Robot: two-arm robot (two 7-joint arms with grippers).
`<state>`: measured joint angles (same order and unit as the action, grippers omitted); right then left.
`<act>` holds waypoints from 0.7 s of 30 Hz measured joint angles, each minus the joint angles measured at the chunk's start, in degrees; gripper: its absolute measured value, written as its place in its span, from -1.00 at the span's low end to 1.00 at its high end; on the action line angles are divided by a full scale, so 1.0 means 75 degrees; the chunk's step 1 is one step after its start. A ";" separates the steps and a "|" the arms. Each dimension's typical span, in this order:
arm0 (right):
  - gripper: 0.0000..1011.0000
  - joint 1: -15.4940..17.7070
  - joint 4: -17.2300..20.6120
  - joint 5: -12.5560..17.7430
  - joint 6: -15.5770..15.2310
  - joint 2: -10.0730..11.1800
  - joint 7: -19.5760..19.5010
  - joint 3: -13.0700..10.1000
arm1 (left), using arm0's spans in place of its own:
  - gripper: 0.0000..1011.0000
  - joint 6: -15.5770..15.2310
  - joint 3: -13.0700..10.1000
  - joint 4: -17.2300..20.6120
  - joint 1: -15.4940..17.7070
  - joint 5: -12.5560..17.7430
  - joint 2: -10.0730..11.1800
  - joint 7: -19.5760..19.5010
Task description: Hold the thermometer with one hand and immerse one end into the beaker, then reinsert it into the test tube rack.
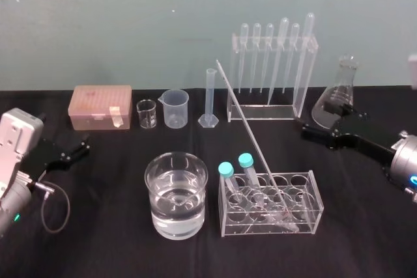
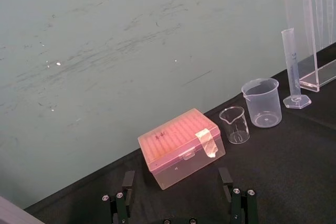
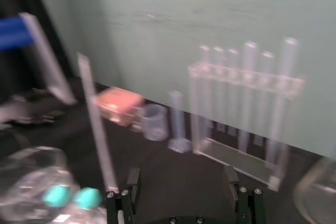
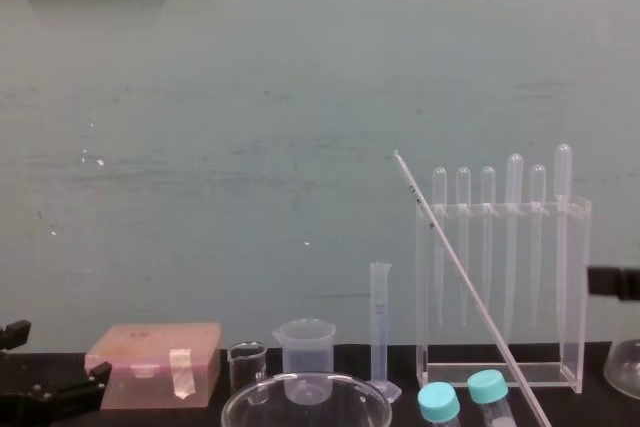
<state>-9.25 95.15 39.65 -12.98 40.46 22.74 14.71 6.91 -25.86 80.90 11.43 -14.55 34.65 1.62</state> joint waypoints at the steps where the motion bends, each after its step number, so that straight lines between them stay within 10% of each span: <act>1: 0.98 -0.0020 0.0040 0.0084 -0.0050 0.0018 0.0099 -0.0002 | 0.99 0.0000 0.0000 0.0000 0.0000 0.0000 0.0000 0.0000; 10: 0.98 -0.0665 0.0138 0.0475 -0.0371 0.0005 0.0983 0.0593 | 0.99 0.0000 0.0000 0.0000 0.0000 0.0000 0.0000 0.0000; 21: 0.98 -0.1760 -0.0441 -0.0364 -0.0077 -0.0634 0.0919 0.1696 | 0.99 0.0000 0.0000 0.0000 0.0000 -0.0001 0.0000 0.0000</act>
<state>-22.45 91.84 36.93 -13.56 35.71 29.63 27.43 6.90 -25.87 80.90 11.43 -14.55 34.65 1.62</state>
